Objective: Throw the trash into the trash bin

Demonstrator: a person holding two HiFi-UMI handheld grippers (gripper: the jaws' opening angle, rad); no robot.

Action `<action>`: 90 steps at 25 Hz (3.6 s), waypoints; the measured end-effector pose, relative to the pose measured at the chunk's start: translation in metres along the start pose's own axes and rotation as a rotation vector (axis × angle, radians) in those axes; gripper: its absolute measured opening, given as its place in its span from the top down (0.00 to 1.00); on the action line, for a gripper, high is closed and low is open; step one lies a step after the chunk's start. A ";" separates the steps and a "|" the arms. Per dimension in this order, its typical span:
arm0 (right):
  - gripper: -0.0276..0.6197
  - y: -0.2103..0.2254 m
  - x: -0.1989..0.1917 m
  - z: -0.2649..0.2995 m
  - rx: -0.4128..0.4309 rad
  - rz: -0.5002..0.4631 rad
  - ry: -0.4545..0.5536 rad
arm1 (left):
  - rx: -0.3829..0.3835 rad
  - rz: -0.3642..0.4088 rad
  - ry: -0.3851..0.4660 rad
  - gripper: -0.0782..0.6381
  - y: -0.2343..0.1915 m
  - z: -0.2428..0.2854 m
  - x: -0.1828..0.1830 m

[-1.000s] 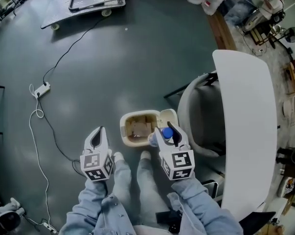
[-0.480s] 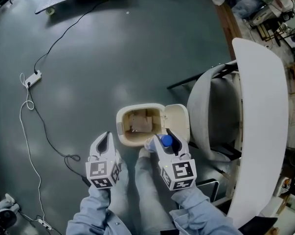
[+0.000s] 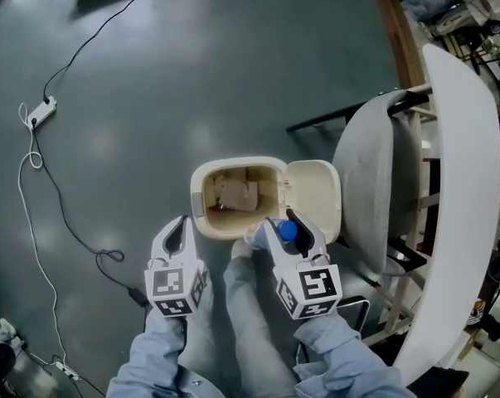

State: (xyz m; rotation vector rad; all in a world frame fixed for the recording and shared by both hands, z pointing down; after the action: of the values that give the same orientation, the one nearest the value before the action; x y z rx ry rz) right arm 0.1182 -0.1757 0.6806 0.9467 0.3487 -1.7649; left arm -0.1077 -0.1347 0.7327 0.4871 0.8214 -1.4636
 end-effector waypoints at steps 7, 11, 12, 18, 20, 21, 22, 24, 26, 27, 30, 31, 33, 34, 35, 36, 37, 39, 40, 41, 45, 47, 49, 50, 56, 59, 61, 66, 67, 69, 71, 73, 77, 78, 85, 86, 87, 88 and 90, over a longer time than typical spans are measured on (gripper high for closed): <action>0.67 -0.003 -0.004 0.023 0.014 -0.009 0.023 | 0.007 -0.008 -0.023 0.88 -0.008 0.001 -0.013; 0.67 -0.010 -0.005 0.037 0.018 -0.050 0.031 | 0.019 -0.036 -0.028 0.88 -0.014 0.001 -0.015; 0.66 -0.011 -0.005 0.040 0.014 -0.060 0.034 | 0.022 -0.044 -0.026 0.88 -0.014 0.001 -0.013; 0.67 -0.014 -0.014 0.069 -0.019 -0.087 0.051 | 0.033 -0.056 -0.031 0.88 -0.025 -0.001 -0.016; 0.66 -0.014 -0.021 0.080 -0.025 -0.103 0.048 | 0.040 -0.070 -0.029 0.88 -0.027 -0.001 -0.015; 0.66 -0.013 -0.025 0.086 -0.028 -0.115 0.043 | 0.042 -0.077 -0.028 0.88 -0.029 -0.001 -0.015; 0.67 -0.013 -0.029 0.092 -0.031 -0.126 0.036 | 0.045 -0.081 -0.028 0.88 -0.030 -0.001 -0.016; 0.66 -0.014 -0.036 0.105 -0.037 -0.134 0.017 | 0.052 -0.089 -0.028 0.88 -0.034 -0.001 -0.016; 0.67 -0.015 -0.043 0.117 -0.040 -0.137 0.001 | 0.056 -0.096 -0.030 0.88 -0.038 -0.001 -0.019; 0.66 -0.015 -0.047 0.123 -0.039 -0.143 -0.007 | 0.056 -0.097 -0.032 0.88 -0.040 -0.001 -0.020; 0.66 -0.018 -0.058 0.140 -0.024 -0.181 -0.035 | 0.060 -0.098 -0.038 0.88 -0.045 -0.002 -0.022; 0.66 -0.019 -0.062 0.146 -0.018 -0.196 -0.044 | 0.061 -0.100 -0.041 0.88 -0.046 -0.002 -0.022; 0.67 -0.020 -0.068 0.155 -0.011 -0.219 -0.059 | 0.063 -0.104 -0.046 0.88 -0.047 -0.003 -0.023; 0.66 -0.019 -0.071 0.158 -0.010 -0.227 -0.064 | 0.063 -0.104 -0.047 0.88 -0.048 -0.004 -0.024; 0.66 -0.019 -0.073 0.160 -0.010 -0.231 -0.067 | 0.062 -0.105 -0.047 0.88 -0.048 -0.005 -0.024; 0.66 -0.018 -0.074 0.162 -0.010 -0.231 -0.067 | 0.060 -0.105 -0.047 0.88 -0.047 -0.005 -0.025; 0.66 -0.018 -0.074 0.163 -0.007 -0.227 -0.064 | 0.058 -0.104 -0.047 0.88 -0.047 -0.005 -0.025; 0.66 -0.019 -0.073 0.164 0.000 -0.216 -0.053 | 0.057 -0.102 -0.049 0.88 -0.047 -0.005 -0.025; 0.66 -0.019 -0.072 0.164 0.002 -0.216 -0.047 | 0.057 -0.102 -0.050 0.88 -0.048 -0.004 -0.025; 0.66 -0.021 -0.072 0.165 0.005 -0.221 -0.039 | 0.057 -0.102 -0.051 0.88 -0.048 -0.004 -0.025; 0.57 -0.022 -0.073 0.166 0.042 -0.231 -0.036 | 0.043 -0.101 -0.050 0.88 -0.043 -0.001 -0.025; 0.57 -0.021 -0.075 0.165 0.054 -0.228 -0.048 | 0.031 -0.090 -0.051 0.88 -0.039 0.000 -0.025; 0.57 -0.019 -0.077 0.162 0.051 -0.224 -0.055 | 0.026 -0.079 -0.051 0.88 -0.038 0.000 -0.024; 0.57 -0.018 -0.077 0.161 0.048 -0.220 -0.056 | 0.027 -0.079 -0.051 0.88 -0.037 0.000 -0.023; 0.57 -0.013 -0.083 0.150 0.037 -0.204 -0.060 | 0.021 -0.067 -0.055 0.88 -0.033 -0.001 -0.026; 0.57 -0.009 -0.085 0.145 0.031 -0.194 -0.060 | 0.016 -0.067 -0.059 0.88 -0.028 -0.002 -0.027; 0.57 -0.008 -0.086 0.142 0.029 -0.182 -0.057 | 0.012 -0.061 -0.058 0.88 -0.025 -0.002 -0.028; 0.57 -0.009 -0.083 0.134 0.027 -0.171 -0.041 | 0.004 -0.058 -0.057 0.88 -0.019 -0.005 -0.026; 0.57 -0.010 -0.082 0.133 0.027 -0.171 -0.037 | 0.003 -0.052 -0.054 0.88 -0.019 -0.005 -0.027; 0.57 -0.012 -0.080 0.131 0.025 -0.168 -0.032 | 0.001 -0.049 -0.052 0.88 -0.019 -0.007 -0.027; 0.57 -0.012 -0.078 0.129 0.022 -0.158 -0.030 | 0.001 -0.055 -0.054 0.88 -0.017 -0.009 -0.024; 0.57 -0.012 -0.074 0.127 0.017 -0.132 -0.027 | 0.002 -0.053 -0.051 0.88 -0.017 -0.010 -0.020; 0.57 -0.015 -0.063 0.115 0.005 -0.091 -0.022 | -0.001 -0.027 -0.033 0.88 -0.014 -0.018 -0.013; 0.57 -0.017 -0.060 0.110 0.005 -0.084 -0.022 | -0.002 -0.021 -0.029 0.88 -0.012 -0.022 -0.009; 0.58 -0.032 -0.026 0.054 0.041 -0.050 -0.021 | -0.002 -0.009 -0.007 0.88 0.004 -0.060 0.028; 0.59 -0.034 -0.020 0.045 0.046 -0.047 -0.022 | 0.000 -0.016 0.001 0.88 0.006 -0.066 0.037; 0.59 -0.036 -0.013 0.038 0.049 -0.044 -0.019 | 0.001 -0.022 0.012 0.88 0.009 -0.070 0.048; 0.59 -0.038 -0.005 0.031 0.053 -0.041 -0.013 | 0.002 -0.024 0.024 0.88 0.011 -0.074 0.059; 0.62 -0.041 0.011 0.016 0.049 -0.038 0.002 | 0.000 -0.014 0.046 0.88 0.014 -0.081 0.075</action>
State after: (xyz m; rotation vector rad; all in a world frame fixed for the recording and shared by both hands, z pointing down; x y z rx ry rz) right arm 0.0726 -0.1768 0.6745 0.9818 0.3278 -1.8140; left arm -0.1153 -0.1237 0.6222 0.5173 0.8626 -1.4698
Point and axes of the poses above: the fingertips, and each gripper's own axes: z forward along the fingers, y to its right, x out of its top, the point moved 7 cm from there along -z, backward along the fingers, and after that the axes turned 4 degrees about z, right-handed, at the moved point
